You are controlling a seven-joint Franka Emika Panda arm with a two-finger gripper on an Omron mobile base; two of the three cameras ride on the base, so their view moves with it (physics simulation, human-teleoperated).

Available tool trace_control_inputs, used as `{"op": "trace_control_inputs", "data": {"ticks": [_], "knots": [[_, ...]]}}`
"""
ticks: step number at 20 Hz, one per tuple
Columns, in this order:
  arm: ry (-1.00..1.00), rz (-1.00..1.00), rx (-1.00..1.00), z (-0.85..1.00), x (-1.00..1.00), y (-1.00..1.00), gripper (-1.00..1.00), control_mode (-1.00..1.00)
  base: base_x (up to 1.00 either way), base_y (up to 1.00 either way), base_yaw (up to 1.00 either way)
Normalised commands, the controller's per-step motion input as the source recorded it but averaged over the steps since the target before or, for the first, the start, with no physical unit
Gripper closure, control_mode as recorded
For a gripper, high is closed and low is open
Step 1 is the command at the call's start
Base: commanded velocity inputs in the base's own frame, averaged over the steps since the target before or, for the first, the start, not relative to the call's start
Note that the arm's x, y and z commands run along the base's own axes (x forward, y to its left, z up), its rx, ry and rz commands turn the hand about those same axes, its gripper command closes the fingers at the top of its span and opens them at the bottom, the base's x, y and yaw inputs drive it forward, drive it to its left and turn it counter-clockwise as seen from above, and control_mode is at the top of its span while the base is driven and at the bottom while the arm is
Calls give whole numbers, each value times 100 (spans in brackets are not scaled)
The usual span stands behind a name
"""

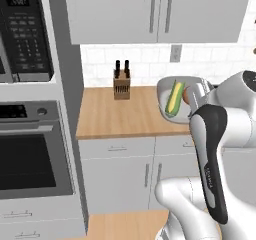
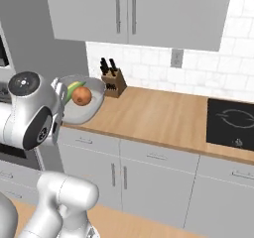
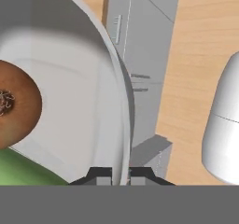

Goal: Take the meat container that has the fish and place it on the second highest rack of the freezer. Then take the vegetable container that has the onion and corn and place it on the highest rack of the freezer.

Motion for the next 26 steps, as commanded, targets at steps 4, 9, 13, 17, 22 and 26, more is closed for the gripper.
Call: {"op": "trace_control_inputs", "data": {"ticks": [4,9,13,17,22,26], "knots": [[0,0,0,0,0,0,100,100,-45,98,0],[0,0,0,0,0,0,100,100,-50,100,0],[0,0,0,0,0,0,100,100,-36,100,0],[0,0,0,0,0,0,100,100,-12,100,1],[0,0,0,0,0,0,100,100,0,100,0],[0,0,0,0,0,0,100,100,0,100,0]]}}
